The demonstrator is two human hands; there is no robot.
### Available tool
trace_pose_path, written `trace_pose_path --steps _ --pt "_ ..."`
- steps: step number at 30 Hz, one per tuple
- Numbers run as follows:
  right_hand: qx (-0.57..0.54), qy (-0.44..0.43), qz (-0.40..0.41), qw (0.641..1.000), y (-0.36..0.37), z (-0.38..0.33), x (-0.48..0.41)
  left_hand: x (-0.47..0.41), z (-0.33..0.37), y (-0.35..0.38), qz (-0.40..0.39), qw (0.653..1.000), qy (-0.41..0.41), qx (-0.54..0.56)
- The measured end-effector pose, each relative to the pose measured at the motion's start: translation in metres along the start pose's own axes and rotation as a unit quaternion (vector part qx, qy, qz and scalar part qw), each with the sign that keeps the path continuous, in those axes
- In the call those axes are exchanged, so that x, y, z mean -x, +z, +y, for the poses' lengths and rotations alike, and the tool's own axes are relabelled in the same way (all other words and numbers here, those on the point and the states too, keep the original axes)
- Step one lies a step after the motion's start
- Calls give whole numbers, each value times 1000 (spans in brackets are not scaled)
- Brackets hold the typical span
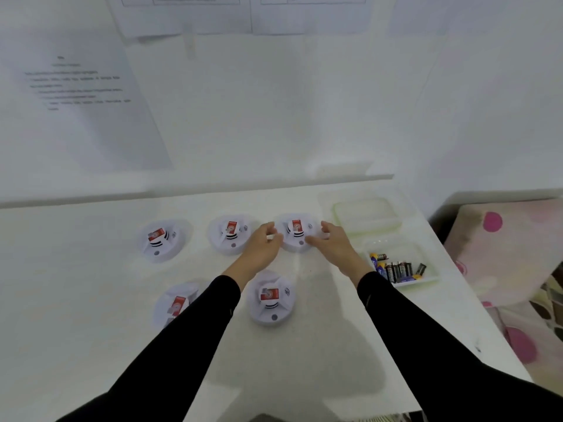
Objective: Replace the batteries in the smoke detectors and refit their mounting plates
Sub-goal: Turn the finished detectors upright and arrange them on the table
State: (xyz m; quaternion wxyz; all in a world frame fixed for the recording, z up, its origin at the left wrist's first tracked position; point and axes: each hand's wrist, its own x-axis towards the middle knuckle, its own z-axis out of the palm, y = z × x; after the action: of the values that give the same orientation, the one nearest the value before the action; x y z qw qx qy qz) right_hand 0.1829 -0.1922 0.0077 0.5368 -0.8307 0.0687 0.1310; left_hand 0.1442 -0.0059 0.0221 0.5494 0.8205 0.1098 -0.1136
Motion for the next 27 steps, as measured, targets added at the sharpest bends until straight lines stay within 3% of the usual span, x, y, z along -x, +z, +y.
trace_pose_path --steps 3,6,14,27 --pt "33 -14 -28 999 6 9 -14 -17 -3 7 30 999 -25 -17" --pt "15 -48 -71 996 6 29 -33 -29 -7 10 28 999 6 -19" --pt "-72 -97 -76 990 -7 10 -12 -25 -15 15 32 990 52 123" --pt "-112 -81 -99 986 -7 6 -15 -29 -25 10 29 991 64 116"
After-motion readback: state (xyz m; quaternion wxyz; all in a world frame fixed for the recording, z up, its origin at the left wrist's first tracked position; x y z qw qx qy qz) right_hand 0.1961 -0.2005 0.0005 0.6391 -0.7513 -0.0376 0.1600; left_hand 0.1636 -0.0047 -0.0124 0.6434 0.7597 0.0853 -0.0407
